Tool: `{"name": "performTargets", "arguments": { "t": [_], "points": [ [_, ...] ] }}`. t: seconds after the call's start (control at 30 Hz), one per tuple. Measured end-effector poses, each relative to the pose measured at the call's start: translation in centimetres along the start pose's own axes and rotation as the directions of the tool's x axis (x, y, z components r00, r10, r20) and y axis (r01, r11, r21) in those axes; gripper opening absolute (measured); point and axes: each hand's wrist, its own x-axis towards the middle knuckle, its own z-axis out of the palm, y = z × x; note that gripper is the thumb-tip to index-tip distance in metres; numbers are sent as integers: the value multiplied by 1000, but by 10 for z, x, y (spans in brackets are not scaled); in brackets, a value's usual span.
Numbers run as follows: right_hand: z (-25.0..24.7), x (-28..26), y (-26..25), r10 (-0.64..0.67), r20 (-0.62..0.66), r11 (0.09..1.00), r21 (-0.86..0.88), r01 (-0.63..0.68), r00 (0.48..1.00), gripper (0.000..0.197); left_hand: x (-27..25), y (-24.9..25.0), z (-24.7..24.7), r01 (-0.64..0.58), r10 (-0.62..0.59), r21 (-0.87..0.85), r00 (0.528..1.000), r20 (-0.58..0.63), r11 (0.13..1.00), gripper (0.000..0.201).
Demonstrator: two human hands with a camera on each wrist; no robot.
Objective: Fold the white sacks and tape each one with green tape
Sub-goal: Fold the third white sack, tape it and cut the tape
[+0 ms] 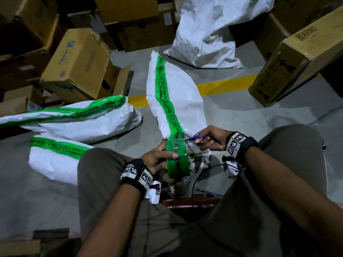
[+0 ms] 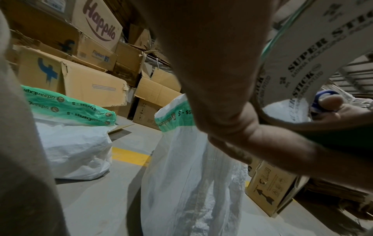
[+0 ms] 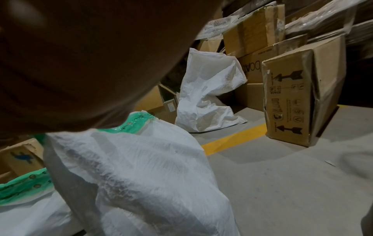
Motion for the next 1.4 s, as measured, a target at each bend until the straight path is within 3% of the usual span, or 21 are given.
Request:
{"name": "performTargets", "arguments": {
  "t": [0.2, 0.33, 0.5, 0.7, 0.8, 0.93, 1.03, 1.23, 1.3, 1.4],
  "points": [
    [-1, -9, 0, 19, 21, 1000, -1, -19, 1000, 45, -1, 0, 3, -8, 8, -34, 1000, 19, 999, 87],
    [-3, -12, 13, 99, 2, 984, -148, -98, 995, 34, 1, -1, 1, 5, -5, -4, 999, 48, 1000, 105],
    [2, -18, 21, 173, -8, 965, -199, -171, 985, 38, 1, -1, 4, 16, -13, -43, 998, 66, 999, 92],
    [-4, -19, 19, 114, -30, 978, -171, -118, 993, 36, -2, -1, 4, 14, -13, -9, 997, 77, 1000, 103],
    [4, -19, 16, 69, -41, 983, -168, -75, 997, 23, -2, -1, 3, 17, -16, -23, 998, 68, 1000, 111],
    [6, -18, 12, 57, 16, 992, -117, -54, 998, 24, -4, 1, 4, 22, -21, -1, 999, 44, 1000, 103],
    [5, -14, 11, 73, 34, 986, -154, -67, 997, 33, -4, 1, 5, 22, -23, 12, 998, 53, 1000, 117],
    [14, -9, 9, 35, 38, 984, -177, -28, 999, 31, -2, 0, 3, 79, -79, 1, 996, 43, 997, 146],
    [18, -8, 8, 14, 5, 985, -171, -13, 1000, 25, -2, 0, 5, 77, -76, -5, 995, 61, 997, 132],
    [19, -6, 9, -3, -56, 982, -190, -8, 998, 48, -3, 0, 6, 56, -56, 5, 995, 81, 998, 119]
  ]
}}
